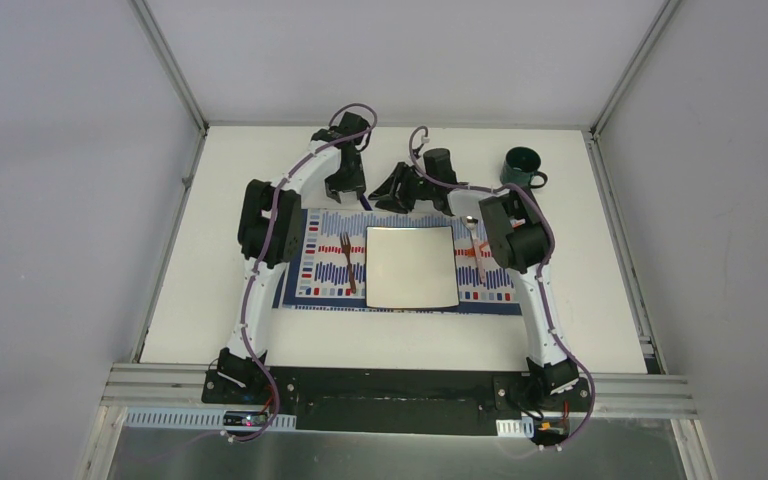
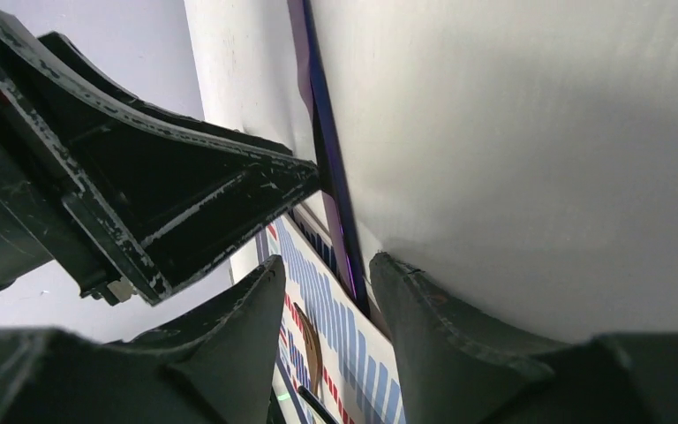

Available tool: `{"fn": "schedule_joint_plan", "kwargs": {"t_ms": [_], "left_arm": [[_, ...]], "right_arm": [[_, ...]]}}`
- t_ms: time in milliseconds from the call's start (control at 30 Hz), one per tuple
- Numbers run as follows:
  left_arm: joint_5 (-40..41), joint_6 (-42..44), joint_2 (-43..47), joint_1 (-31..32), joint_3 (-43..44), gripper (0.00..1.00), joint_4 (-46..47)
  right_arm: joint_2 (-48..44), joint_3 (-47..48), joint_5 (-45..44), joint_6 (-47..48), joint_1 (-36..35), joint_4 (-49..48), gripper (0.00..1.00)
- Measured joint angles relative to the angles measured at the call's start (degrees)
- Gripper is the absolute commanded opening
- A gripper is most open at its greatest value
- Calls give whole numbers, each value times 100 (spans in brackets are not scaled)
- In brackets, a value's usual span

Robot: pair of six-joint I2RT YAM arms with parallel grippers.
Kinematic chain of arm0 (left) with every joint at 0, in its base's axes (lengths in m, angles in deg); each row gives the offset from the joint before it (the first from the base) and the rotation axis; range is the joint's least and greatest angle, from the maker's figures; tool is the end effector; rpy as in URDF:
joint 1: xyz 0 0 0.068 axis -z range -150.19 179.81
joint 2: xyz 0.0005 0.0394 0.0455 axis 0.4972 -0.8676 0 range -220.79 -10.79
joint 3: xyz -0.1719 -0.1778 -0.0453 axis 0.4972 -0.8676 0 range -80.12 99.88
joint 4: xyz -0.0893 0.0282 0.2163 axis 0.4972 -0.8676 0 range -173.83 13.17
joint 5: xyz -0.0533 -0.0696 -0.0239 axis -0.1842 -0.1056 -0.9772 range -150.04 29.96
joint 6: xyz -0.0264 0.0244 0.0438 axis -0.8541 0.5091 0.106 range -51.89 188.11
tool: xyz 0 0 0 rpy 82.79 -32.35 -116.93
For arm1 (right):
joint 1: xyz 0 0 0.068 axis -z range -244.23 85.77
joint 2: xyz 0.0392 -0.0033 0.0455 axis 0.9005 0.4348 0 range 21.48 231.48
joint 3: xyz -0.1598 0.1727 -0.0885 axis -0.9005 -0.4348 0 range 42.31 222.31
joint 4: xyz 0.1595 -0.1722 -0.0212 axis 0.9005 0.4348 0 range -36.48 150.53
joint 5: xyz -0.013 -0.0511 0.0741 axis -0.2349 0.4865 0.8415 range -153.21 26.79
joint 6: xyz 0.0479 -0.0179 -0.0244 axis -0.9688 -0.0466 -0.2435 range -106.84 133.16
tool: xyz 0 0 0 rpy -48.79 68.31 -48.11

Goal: Set the dinner table for one person

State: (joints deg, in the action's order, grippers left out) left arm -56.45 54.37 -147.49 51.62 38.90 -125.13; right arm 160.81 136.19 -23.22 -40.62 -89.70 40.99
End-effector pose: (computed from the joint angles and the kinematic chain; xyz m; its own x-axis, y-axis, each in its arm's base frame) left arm 0.4350 -0.1713 0.1669 -0.9062 0.1073 -0.4091 0.1357 0.9899 -0.0409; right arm 0.4281 0.2320 0.1016 -0.9486 0.2327 -0.2144 -0.0868 0.4601 0.8836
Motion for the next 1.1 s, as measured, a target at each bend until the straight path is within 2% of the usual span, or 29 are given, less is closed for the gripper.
{"fn": "schedule_joint_plan", "kwargs": {"t_ms": [233,600,1100], "left_arm": [[103,-188,-2,52,-2,46,-87],[234,-240,0,149,66,47,-216],[168,-356,-240,153,1346,46,-393]], "right_arm": [[0,-42,37,-22,55,-79,50],[2,-68,79,-42,63,-164,50],[4,-68,101,-68,66,-170,50]]}}
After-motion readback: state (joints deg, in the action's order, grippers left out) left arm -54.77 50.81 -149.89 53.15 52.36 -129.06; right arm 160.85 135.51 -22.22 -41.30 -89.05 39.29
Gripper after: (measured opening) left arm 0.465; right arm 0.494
